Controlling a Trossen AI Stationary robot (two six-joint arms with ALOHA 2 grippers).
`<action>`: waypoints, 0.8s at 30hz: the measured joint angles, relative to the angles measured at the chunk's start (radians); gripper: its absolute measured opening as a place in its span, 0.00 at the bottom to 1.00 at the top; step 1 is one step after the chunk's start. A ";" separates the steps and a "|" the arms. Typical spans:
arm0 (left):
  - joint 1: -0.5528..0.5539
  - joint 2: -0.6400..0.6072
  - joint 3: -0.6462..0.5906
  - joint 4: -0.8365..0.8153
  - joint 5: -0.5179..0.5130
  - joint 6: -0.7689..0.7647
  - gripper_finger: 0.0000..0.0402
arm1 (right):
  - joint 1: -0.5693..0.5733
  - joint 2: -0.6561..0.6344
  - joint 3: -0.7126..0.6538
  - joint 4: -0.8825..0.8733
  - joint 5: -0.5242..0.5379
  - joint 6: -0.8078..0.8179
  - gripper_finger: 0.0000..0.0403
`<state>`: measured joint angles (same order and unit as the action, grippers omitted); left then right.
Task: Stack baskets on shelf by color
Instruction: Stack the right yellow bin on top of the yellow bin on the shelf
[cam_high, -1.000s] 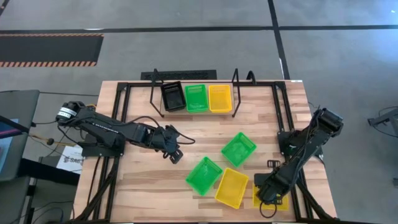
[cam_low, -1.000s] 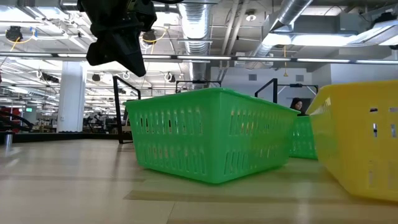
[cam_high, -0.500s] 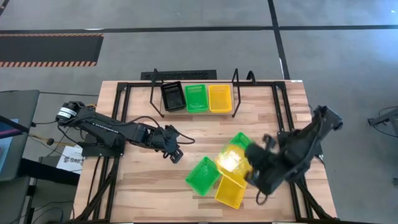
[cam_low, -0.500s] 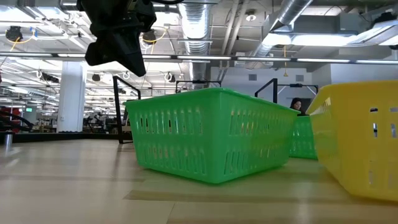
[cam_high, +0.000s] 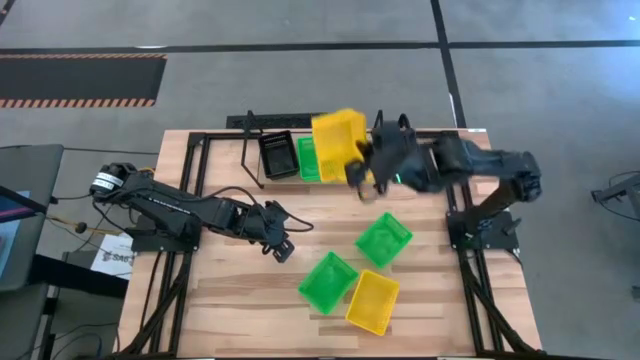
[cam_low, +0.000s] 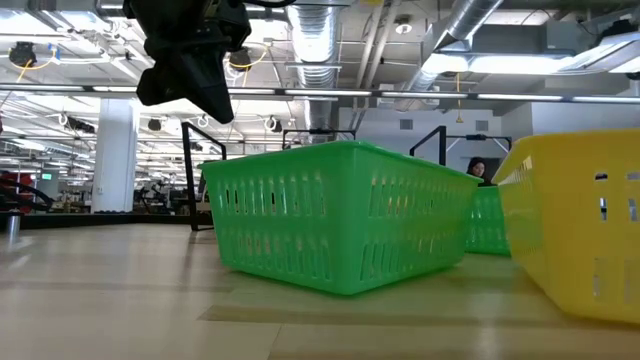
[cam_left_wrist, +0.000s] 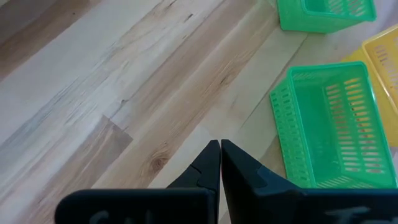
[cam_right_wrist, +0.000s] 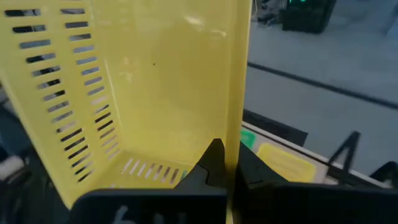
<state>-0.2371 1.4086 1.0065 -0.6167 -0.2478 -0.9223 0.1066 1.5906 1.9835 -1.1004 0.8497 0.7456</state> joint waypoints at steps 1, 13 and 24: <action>0.000 0.000 0.000 0.000 0.000 0.008 0.00 | -0.039 0.002 0.000 0.014 -0.037 -0.016 0.01; 0.000 0.000 0.000 -0.008 0.001 0.065 0.00 | -0.342 0.158 -0.029 -0.011 -0.359 0.013 0.01; 0.000 0.000 0.000 -0.021 0.002 0.065 0.00 | -0.482 0.300 -0.030 -0.120 -0.464 0.036 0.01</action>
<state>-0.2371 1.4082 1.0065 -0.6376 -0.2456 -0.8574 -0.3750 1.8906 1.9533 -1.2205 0.3853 0.7818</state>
